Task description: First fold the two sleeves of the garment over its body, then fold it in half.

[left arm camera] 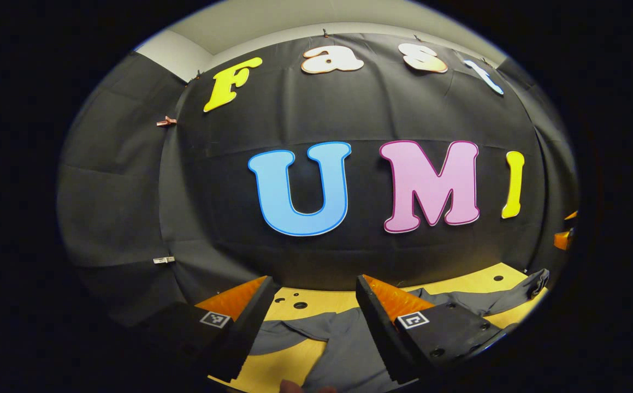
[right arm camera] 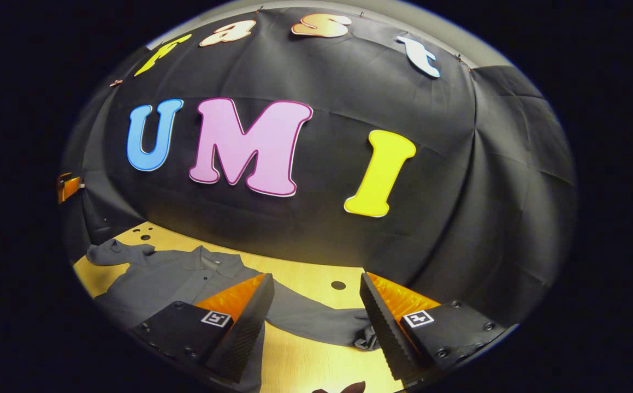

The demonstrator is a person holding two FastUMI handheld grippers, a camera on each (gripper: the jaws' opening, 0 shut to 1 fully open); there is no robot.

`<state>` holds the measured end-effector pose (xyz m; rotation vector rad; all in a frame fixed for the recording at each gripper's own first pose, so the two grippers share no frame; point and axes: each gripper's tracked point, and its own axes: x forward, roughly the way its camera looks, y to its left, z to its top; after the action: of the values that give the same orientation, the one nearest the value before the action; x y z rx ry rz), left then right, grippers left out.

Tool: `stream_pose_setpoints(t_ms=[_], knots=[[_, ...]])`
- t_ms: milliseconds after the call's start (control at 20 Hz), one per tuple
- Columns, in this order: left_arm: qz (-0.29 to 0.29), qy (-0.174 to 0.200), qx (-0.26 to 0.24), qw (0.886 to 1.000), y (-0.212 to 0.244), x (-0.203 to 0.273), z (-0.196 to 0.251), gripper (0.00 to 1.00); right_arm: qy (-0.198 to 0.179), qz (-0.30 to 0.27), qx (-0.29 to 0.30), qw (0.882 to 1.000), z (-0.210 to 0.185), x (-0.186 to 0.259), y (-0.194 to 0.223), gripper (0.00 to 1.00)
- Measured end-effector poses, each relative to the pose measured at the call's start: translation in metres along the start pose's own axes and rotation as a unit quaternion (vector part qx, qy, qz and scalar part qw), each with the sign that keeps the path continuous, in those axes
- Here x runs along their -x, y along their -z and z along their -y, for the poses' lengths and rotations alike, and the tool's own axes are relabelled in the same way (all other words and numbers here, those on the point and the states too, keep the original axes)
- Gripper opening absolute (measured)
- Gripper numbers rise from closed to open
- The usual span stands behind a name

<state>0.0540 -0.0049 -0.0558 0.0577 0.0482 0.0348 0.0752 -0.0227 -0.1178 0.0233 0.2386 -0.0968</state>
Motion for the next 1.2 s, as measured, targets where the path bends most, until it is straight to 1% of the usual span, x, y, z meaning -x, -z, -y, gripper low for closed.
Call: stream_pose_setpoints(t_ms=[150,400,600,750,800,950,1100,1150,1200], knots=[[-0.004,0.011,0.005,1.000,0.006,0.004,0.017,0.95,0.012,-0.017,-0.021,1.000,0.018,-0.024,0.027,0.98],[-0.007,0.036,0.004,0.999,0.018,0.005,0.051,0.95,0.056,-0.060,-0.014,0.996,0.078,-0.061,0.095,0.98],[-0.031,0.051,0.004,0.998,0.034,-0.004,0.074,0.95,0.094,-0.118,-0.037,0.988,0.129,-0.083,0.169,0.98],[-0.048,0.053,-0.001,0.997,0.043,-0.010,0.084,0.95,0.106,-0.170,-0.067,0.977,0.155,-0.107,0.231,0.98],[-0.053,0.053,-0.004,0.997,0.047,-0.012,0.088,0.95,0.108,-0.182,-0.082,0.974,0.159,-0.116,0.246,0.98],[-0.064,0.051,-0.017,0.996,0.055,-0.014,0.092,0.95,0.105,-0.204,-0.129,0.965,0.161,-0.135,0.274,0.98],[-0.071,0.047,-0.029,0.996,0.060,-0.017,0.091,0.95,0.101,-0.242,-0.136,0.955,0.153,-0.152,0.305,0.99],[-0.072,0.046,-0.030,0.996,0.061,-0.018,0.088,0.97,0.100,-0.253,-0.132,0.953,0.152,-0.154,0.312,0.96],[-0.073,0.044,-0.030,0.996,0.062,-0.017,0.086,0.98,0.099,-0.268,-0.126,0.950,0.148,-0.158,0.323,0.78]])
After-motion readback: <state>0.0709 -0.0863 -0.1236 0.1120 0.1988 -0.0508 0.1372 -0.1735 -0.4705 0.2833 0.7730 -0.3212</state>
